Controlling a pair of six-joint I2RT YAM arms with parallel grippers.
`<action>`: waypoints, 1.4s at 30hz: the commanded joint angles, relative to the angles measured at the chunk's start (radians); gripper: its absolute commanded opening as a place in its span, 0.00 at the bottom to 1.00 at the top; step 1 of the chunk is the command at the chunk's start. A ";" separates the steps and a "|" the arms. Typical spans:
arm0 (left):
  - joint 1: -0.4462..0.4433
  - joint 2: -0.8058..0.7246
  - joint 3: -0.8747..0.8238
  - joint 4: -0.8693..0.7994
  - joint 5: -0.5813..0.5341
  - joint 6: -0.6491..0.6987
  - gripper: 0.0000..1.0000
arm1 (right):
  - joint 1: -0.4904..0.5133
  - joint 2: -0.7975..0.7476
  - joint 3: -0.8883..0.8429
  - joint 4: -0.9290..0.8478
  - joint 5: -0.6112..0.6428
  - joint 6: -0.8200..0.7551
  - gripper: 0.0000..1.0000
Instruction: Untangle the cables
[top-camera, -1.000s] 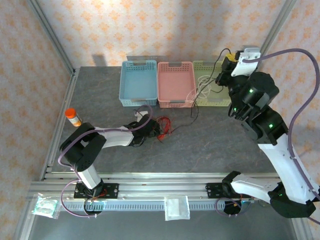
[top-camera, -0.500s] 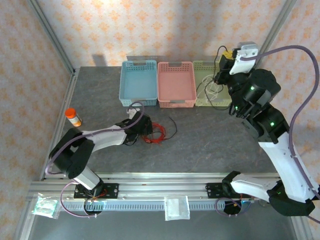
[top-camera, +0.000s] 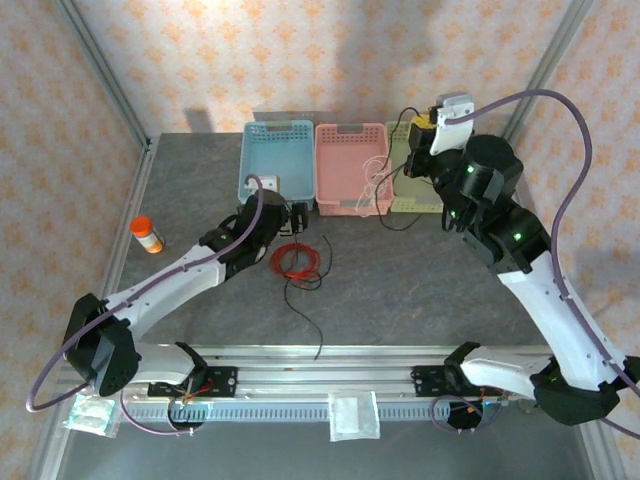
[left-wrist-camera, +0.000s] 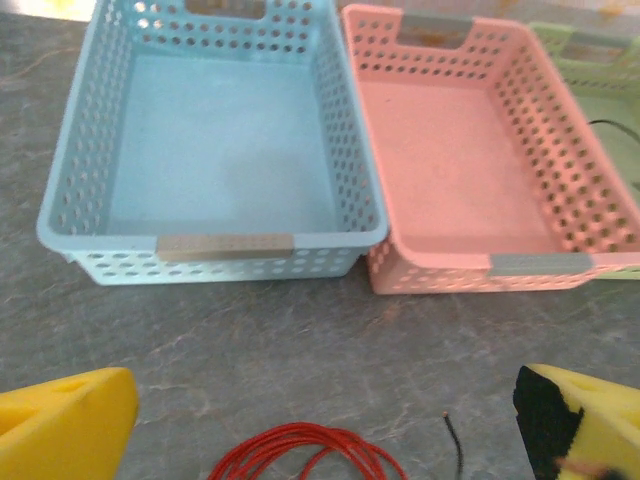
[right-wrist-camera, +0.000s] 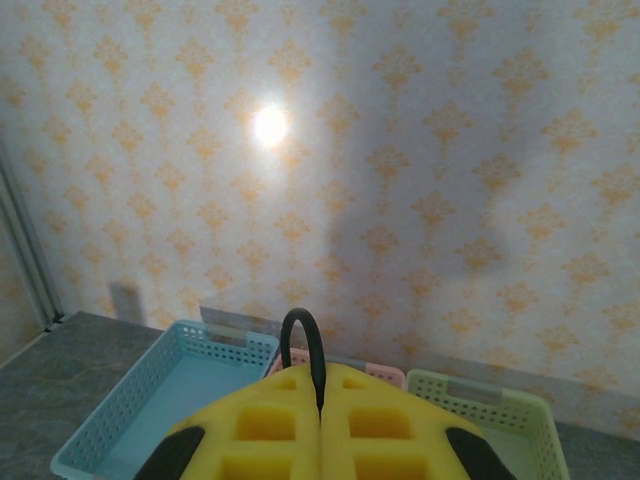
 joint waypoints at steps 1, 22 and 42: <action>0.045 -0.039 0.058 -0.006 0.119 0.038 0.99 | -0.004 0.007 -0.013 -0.006 -0.080 -0.013 0.00; 0.119 -0.023 0.169 -0.039 0.323 0.146 0.99 | -0.003 0.015 -0.091 -0.021 -0.257 0.029 0.00; 0.105 0.088 0.096 0.190 0.762 0.125 0.92 | -0.004 0.036 -0.097 -0.008 -0.424 0.006 0.00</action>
